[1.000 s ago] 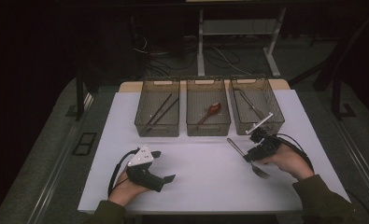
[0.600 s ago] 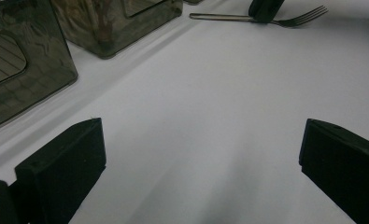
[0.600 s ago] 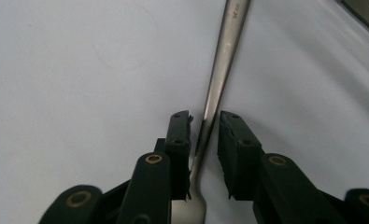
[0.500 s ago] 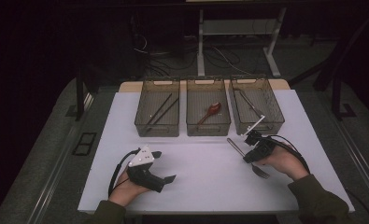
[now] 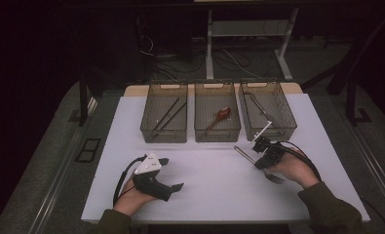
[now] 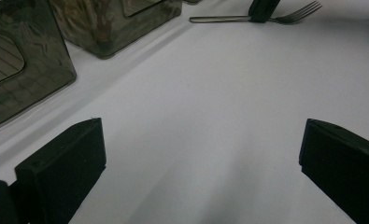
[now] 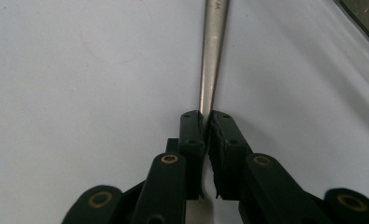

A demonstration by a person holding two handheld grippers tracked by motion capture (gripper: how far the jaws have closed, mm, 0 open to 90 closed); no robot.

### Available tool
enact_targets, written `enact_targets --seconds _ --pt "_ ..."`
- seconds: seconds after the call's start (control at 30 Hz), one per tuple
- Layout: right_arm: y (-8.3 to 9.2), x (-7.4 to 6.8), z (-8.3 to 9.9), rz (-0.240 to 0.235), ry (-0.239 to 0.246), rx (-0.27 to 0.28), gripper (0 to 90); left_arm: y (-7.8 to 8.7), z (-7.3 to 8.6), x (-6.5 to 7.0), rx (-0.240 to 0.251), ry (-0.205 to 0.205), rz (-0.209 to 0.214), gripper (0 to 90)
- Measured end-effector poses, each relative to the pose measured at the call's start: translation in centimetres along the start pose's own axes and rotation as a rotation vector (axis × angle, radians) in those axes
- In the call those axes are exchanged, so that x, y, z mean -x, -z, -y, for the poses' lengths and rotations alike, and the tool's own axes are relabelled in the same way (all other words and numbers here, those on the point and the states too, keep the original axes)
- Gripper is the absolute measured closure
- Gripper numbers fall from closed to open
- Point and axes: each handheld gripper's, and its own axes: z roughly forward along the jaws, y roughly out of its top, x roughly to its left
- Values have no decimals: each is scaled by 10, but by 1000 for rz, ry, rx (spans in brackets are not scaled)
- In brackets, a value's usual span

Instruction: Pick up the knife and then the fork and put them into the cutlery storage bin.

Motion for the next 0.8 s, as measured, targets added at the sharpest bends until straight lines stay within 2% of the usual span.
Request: enact_targets --seconds 0.27,0.4,0.8 --pt "1 2 2 -12 6 11 827 0 0 0 6 3 -2 0" --pt "5 8 5 -40 -6 53 828 0 0 0 6 3 -2 0" --pt "21 24 18 -64 -44 152 828 0 0 0 4 2 -2 0"
